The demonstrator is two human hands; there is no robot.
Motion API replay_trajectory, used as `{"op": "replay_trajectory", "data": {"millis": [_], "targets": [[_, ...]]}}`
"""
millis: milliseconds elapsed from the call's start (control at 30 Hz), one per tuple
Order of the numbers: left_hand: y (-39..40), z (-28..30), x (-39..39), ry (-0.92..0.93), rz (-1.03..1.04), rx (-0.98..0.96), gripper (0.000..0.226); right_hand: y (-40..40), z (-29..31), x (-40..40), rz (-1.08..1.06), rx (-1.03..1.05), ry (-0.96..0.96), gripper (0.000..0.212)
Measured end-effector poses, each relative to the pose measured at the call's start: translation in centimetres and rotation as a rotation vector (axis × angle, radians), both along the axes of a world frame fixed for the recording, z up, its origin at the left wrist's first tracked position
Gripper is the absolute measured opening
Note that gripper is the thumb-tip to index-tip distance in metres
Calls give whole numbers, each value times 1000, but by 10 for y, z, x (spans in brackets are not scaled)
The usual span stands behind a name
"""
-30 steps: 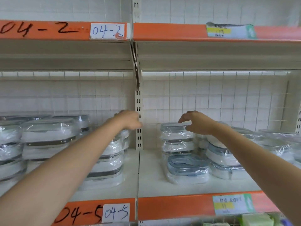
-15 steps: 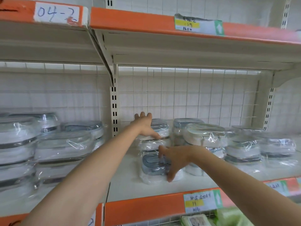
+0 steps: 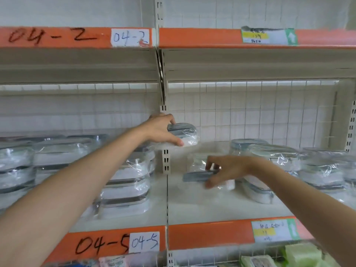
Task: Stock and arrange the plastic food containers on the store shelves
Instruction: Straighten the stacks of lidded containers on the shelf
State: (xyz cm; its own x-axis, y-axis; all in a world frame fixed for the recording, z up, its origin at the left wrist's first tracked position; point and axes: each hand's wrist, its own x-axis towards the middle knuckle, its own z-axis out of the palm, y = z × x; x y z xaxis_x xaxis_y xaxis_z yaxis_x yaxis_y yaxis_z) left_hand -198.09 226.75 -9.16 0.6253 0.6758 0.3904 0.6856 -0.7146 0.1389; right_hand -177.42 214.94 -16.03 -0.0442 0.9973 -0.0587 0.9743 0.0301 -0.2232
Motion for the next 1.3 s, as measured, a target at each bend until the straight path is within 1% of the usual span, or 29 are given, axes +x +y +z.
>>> {"op": "replay_trajectory", "data": {"millis": [67, 133, 267, 400, 533, 633, 733, 833, 933, 1033, 1100, 1233, 1300], "targets": [[5, 6, -28, 5, 52, -14, 65, -2, 13, -1, -13, 19, 115, 49], [12, 11, -53, 17, 109, -13, 63, -2, 22, -4, -15, 53, 181, 43], [30, 10, -84, 48, 197, -72, 60, 8, 27, -18, -12, 113, 184, 47], [50, -6, -92, 68, 279, -145, 67, 19, 25, -26, -9, 172, 170, 50], [65, -16, -89, -17, 250, -141, 71, 29, 26, -21, -19, 222, 166, 53], [70, -17, -87, 14, 206, -134, 71, 36, 26, -16, -34, 268, 172, 55], [72, -17, -87, 82, 193, -187, 70, 45, 22, -17, -30, 333, 63, 58], [72, -16, -87, 184, 249, -109, 69, 56, 14, -28, 22, 404, -49, 64], [70, -20, -88, 203, 286, -26, 66, 75, 6, -45, 97, 433, -111, 70], [66, -26, -90, 186, 302, 64, 60, 98, -8, -59, 138, 395, -196, 73], [64, -28, -93, 175, 326, 103, 57, 111, -21, -63, 147, 330, -201, 72], [63, -30, -95, 189, 350, 105, 57, 125, -38, -57, 171, 236, -144, 64], [61, -32, -92, 192, 360, 89, 58, 128, -40, -54, 178, 194, -173, 64]]}}
